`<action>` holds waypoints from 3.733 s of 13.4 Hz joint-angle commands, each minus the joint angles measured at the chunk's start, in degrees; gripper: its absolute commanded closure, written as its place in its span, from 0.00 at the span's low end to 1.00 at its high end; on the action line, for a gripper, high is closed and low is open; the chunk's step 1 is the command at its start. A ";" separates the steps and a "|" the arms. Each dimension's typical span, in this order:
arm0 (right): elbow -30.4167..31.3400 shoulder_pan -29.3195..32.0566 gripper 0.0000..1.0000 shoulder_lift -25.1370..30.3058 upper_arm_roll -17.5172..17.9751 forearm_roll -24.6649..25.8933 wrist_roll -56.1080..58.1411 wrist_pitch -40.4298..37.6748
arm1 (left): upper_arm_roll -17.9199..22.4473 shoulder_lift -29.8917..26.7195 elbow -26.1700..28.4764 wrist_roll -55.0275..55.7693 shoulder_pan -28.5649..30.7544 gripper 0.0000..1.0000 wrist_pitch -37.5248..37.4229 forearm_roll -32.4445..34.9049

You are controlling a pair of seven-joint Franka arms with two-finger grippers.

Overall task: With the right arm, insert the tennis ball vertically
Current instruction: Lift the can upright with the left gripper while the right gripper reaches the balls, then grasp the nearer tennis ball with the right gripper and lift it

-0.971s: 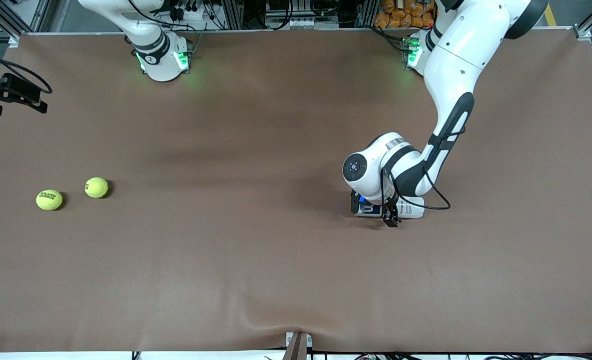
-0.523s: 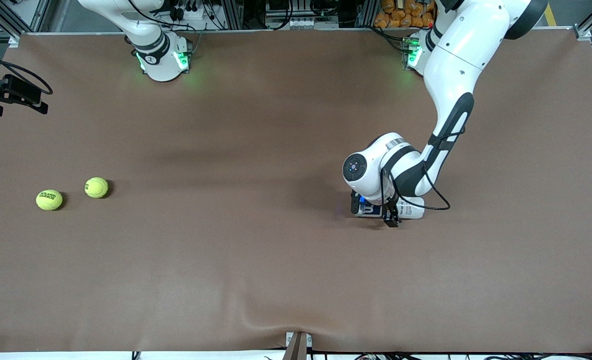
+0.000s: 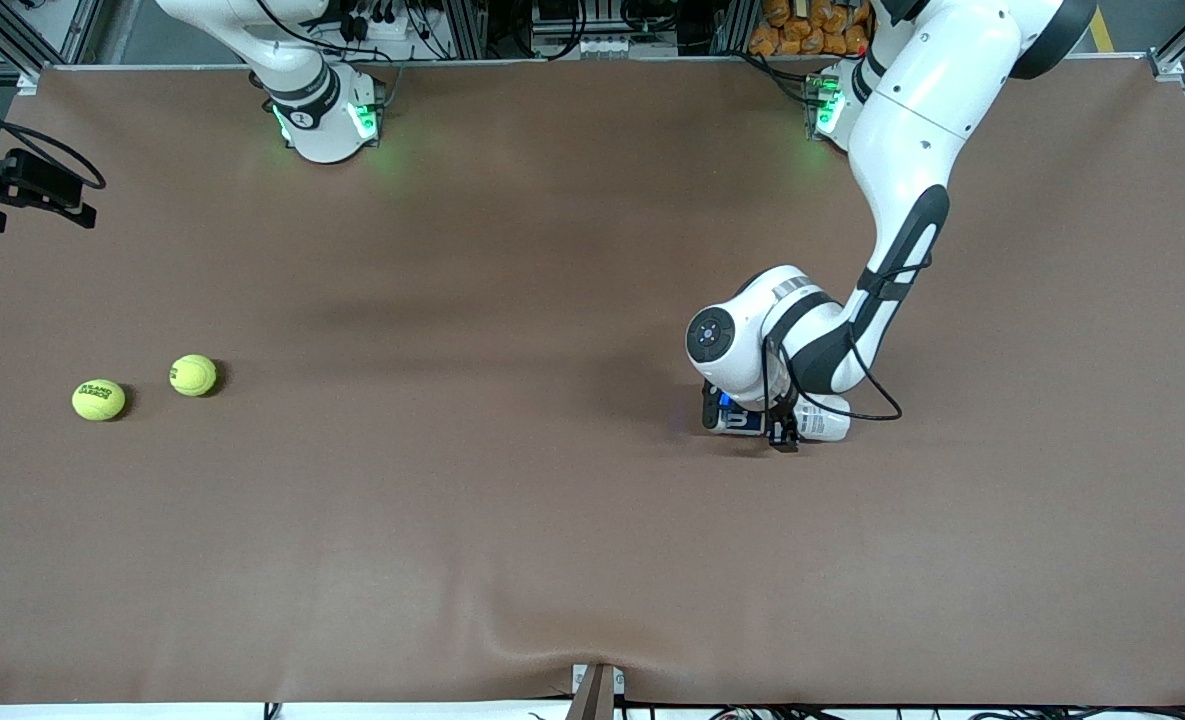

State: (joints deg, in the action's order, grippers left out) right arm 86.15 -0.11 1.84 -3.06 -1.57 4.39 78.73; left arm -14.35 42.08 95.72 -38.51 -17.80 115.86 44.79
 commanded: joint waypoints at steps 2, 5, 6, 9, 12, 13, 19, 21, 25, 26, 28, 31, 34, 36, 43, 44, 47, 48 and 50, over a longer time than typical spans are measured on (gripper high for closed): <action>-1.07 0.81 0.00 -0.43 0.33 -0.80 0.53 -0.77 | -0.68 -0.07 -1.23 1.50 0.22 0.23 0.86 -0.39; -1.07 0.81 0.00 -0.43 0.33 -0.80 0.53 -0.77 | -2.51 -0.94 -3.43 2.12 -0.31 0.23 0.86 -5.57; -1.07 0.81 0.00 -0.43 0.33 -0.80 0.53 -0.77 | -3.13 -1.03 -5.09 2.12 -0.48 0.23 0.86 -7.59; -1.07 0.81 0.00 -0.43 0.33 -0.80 0.53 -0.77 | -5.42 -0.25 -12.38 4.31 -2.75 0.23 1.03 -19.00; -1.07 0.81 0.00 -0.43 0.33 -0.80 0.45 -0.77 | -5.43 -0.16 -15.83 8.09 -5.93 0.24 7.15 -24.47; -1.07 0.81 0.00 -0.43 0.33 -0.80 0.53 -0.77 | -5.51 -0.16 -15.83 8.88 -6.19 0.23 10.58 -25.61; -0.98 1.87 0.00 -0.61 0.24 -0.54 0.97 -0.77 | -5.69 2.38 -15.65 19.59 -10.85 0.23 33.33 -28.35; -1.24 2.65 0.00 -2.09 0.24 0.16 0.97 -0.68 | -5.69 4.84 -15.56 21.89 -11.56 0.24 42.73 -28.35; -1.24 5.02 0.00 -7.27 0.24 0.25 0.97 -0.51 | -5.69 10.82 -15.48 23.73 -11.91 0.25 60.94 -29.31; -1.24 5.82 0.00 -9.20 0.24 0.43 0.97 -0.51 | -5.69 12.22 -15.48 24.88 -12.35 0.25 64.80 -29.40; -1.16 6.35 0.00 -11.41 0.24 4.71 1.15 -0.07 | -5.69 14.95 -15.48 26.46 -12.70 0.25 71.84 -29.58; 2.25 9.94 0.00 -13.52 0.33 4.48 1.06 4.39 | -5.69 17.24 -15.48 29.53 -14.19 0.25 77.21 -29.84; 10.07 12.15 0.00 -14.31 0.33 3.68 1.06 14.06 | -5.16 20.76 -15.48 29.64 -15.25 0.25 85.58 -30.90; 12.19 13.64 0.00 -16.15 0.42 3.24 1.06 17.49 | -5.07 21.81 -15.48 29.72 -15.60 0.25 86.46 -30.99; 22.91 13.65 0.00 -20.99 0.33 1.66 1.33 35.67 | -3.33 24.01 -15.30 29.28 -15.60 0.24 87.60 -30.81; 23.71 13.65 0.00 -21.87 0.33 1.66 1.33 37.36 | -3.32 24.10 -15.30 29.28 -15.69 0.24 87.60 -30.81; 25.64 14.00 0.00 -23.98 0.33 1.66 1.33 40.09 | -3.32 24.45 -14.95 29.28 -15.86 0.23 87.52 -30.55; 26.35 14.00 0.00 -24.42 0.33 1.66 1.33 41.32 | -3.32 24.45 -15.04 29.28 -16.56 0.23 87.43 -30.81; 27.84 13.82 0.00 -24.86 0.33 1.66 1.33 43.60 | -3.32 24.45 -15.04 29.28 -16.66 0.23 87.34 -30.81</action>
State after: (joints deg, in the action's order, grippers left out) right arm 112.09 12.73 -23.19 -3.47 0.85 5.09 120.07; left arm -18.25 65.77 81.21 -9.06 -33.31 202.62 14.96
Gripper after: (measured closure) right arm 0.000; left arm 0.229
